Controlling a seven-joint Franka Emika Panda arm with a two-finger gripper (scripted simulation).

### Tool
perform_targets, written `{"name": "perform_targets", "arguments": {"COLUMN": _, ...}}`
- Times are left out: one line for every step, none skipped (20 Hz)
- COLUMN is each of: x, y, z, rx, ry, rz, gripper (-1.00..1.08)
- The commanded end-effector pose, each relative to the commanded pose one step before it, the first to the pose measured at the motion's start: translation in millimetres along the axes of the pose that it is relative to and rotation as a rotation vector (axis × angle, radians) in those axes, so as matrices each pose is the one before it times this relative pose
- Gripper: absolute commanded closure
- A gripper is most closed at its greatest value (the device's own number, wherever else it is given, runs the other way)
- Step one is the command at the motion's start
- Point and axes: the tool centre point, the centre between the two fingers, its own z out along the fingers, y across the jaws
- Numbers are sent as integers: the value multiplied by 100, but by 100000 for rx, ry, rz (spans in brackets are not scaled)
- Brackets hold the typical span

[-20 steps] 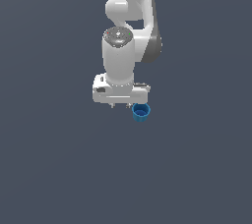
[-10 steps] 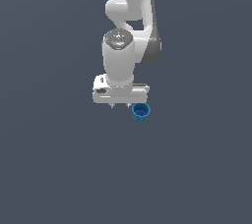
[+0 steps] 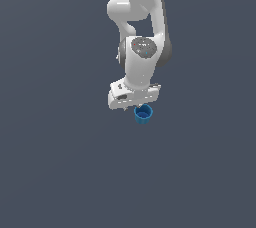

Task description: Pick up the object and move it to a goal position.

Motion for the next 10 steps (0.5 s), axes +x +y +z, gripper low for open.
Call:
{"name": "perform_targets", "arguments": {"x": -340, "y": -1892, "z": 876, "rx": -2358, "ry": -1266, "rz": -12002, "gripper": -20}}
{"name": "perform_targets", "arguments": {"x": -70, "y": -869, "z": 369, "rx": -1037, "ry": -565, "rz": -5501, "gripper": -20}}
{"name": "perform_targets", "arguments": {"x": -34, "y": -889, "z": 359, "rx": -1019, "ry": -566, "rz": -5594, "gripper": -20}}
{"name": "perform_targets", "arguments": {"x": 5, "y": -845, "z": 326, "rx": -934, "ry": -528, "rz": -5301, "gripper": -20}}
{"name": "perform_targets", "arguments": {"x": 38, "y": -799, "z": 295, "rx": -853, "ry": -489, "rz": -5000, "gripper": -20}}
{"name": "perform_targets", "arguments": {"x": 65, "y": -750, "z": 266, "rx": -778, "ry": -452, "rz": -4694, "gripper": -20}}
{"name": "perform_targets", "arguments": {"x": 86, "y": -700, "z": 239, "rx": -707, "ry": -415, "rz": -4385, "gripper": -20}}
{"name": "perform_targets", "arguments": {"x": 102, "y": -649, "z": 214, "rx": -641, "ry": -379, "rz": -4072, "gripper": -20}}
{"name": "perform_targets", "arguments": {"x": 112, "y": -596, "z": 191, "rx": -578, "ry": -343, "rz": -3757, "gripper": -20}}
{"name": "perform_targets", "arguments": {"x": 118, "y": -543, "z": 169, "rx": -518, "ry": -309, "rz": -3437, "gripper": -20}}
